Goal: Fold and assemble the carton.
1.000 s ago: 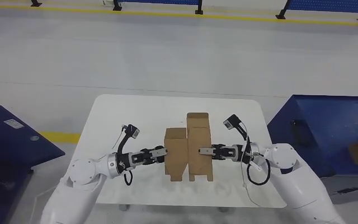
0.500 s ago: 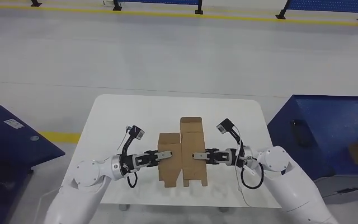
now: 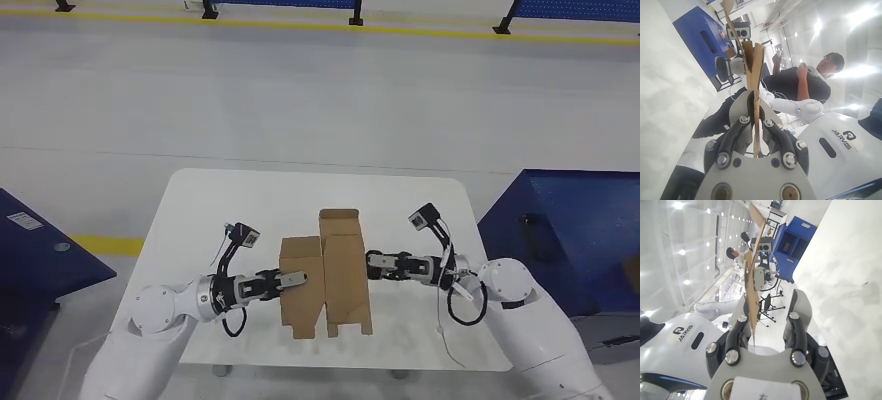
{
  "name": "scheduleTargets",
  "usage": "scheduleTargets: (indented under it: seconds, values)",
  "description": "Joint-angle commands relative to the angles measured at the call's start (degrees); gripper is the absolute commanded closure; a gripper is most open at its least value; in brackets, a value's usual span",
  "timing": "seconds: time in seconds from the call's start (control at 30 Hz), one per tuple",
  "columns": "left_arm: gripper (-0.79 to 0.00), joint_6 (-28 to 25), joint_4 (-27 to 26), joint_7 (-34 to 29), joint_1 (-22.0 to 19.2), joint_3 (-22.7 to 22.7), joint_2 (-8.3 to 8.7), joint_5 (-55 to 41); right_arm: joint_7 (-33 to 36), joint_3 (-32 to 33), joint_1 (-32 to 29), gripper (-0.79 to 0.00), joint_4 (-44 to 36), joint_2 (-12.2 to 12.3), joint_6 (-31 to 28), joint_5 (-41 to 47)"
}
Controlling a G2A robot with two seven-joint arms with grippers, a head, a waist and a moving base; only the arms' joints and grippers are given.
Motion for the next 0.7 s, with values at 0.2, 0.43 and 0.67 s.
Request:
scheduleTargets:
  seconds: [0.2,0.43,0.67]
  values:
    - [0.0,-7.0,-0.6,-0.8,0.3,1.3,0.21,7.3,10.7,0.4,3.5,-0.699,8.2,-0.9,6.8,14.7]
    - [0.0,-7.3,-0.9,-1.4,-0.1,3.3,0.23,9.6,8.2,-3.8,5.9,-0.369,8.3,-2.3,4.0,9.5]
    - [0.0,-7.0,-0.7,-1.5,-0.3,3.6,0.44,9.0,8.1,-5.8,7.5,0.0,8.8,-3.3,3.5,7.7]
